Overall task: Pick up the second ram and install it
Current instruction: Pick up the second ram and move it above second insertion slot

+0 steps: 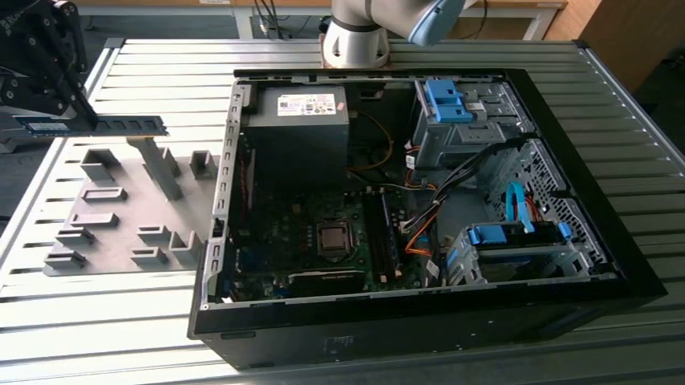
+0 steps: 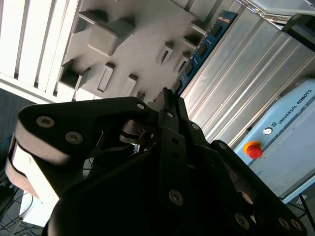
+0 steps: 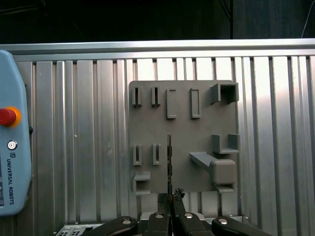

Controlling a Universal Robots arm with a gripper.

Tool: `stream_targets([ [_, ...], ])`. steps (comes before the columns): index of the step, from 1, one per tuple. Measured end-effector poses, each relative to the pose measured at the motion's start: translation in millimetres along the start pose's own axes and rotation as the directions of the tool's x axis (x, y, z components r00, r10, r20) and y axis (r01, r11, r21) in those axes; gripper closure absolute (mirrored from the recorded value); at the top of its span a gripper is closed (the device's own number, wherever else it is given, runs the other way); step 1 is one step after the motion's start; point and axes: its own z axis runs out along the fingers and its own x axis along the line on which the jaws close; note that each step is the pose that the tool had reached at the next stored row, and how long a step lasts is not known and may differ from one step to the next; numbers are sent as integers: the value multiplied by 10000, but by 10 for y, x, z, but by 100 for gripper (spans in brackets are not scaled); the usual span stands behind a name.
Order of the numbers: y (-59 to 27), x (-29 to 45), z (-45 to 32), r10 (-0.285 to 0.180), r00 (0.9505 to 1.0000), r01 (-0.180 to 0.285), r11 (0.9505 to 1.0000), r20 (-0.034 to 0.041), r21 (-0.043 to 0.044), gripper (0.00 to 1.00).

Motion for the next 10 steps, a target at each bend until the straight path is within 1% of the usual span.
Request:
stream_targets([
  [4,-8,-1,-1,0,10000,0,10000,-1,-2,86],
  [10,-75,-4,-2,0,10000,0,10000,-1,-1,86],
])
